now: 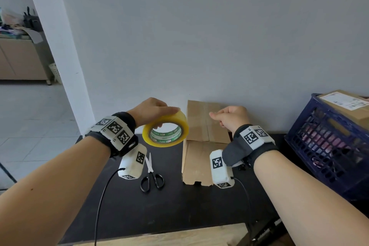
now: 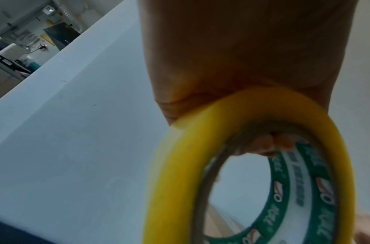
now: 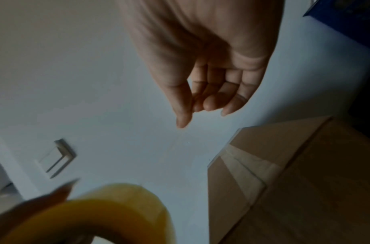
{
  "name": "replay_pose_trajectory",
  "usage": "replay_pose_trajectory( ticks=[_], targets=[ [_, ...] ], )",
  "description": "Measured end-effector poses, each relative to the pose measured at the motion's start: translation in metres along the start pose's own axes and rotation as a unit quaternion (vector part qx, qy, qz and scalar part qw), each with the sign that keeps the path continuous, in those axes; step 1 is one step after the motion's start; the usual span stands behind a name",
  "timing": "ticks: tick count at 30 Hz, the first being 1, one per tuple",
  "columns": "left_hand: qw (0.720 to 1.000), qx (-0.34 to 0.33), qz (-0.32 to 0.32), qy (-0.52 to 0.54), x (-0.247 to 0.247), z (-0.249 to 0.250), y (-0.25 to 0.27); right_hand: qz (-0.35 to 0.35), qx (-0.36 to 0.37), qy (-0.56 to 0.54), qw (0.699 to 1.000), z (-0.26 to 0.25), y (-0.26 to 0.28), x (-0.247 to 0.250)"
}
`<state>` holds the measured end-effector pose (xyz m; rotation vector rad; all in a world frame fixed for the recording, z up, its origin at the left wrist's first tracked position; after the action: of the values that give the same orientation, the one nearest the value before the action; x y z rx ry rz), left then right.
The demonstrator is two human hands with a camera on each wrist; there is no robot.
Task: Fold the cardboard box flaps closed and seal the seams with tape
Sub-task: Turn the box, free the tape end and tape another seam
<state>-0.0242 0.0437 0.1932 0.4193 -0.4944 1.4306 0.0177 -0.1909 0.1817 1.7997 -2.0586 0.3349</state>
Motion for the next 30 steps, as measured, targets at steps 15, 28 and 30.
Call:
replay_pose_trajectory(
  ticks=[15,28,30],
  targets=[
    [0.934,0.026,0.065,-0.351,0.007,-0.014,-0.013,0.098,-0.037,0.046,0.993,0.05,-0.007,0.067],
    [0.901,0.045,0.046,-0.428,-0.015,-0.029,-0.027,0.083,-0.098,0.088,0.988,0.086,-0.022,0.06],
    [0.898,0.05,0.048,-0.435,-0.017,-0.033,-0.027,0.076,-0.099,0.089,0.988,0.087,-0.022,0.057]
  ],
)
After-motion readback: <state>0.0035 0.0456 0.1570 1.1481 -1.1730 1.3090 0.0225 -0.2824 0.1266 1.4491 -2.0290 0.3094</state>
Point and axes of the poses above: each hand's wrist, its own y-axis away from the middle knuckle, its own x-axis out of the back of the hand, z = x × y, the point moved 7 cm from there along -y, towards the middle knuckle, and after that the axes turned 6 degrees about -x, right-handed, at the moved point
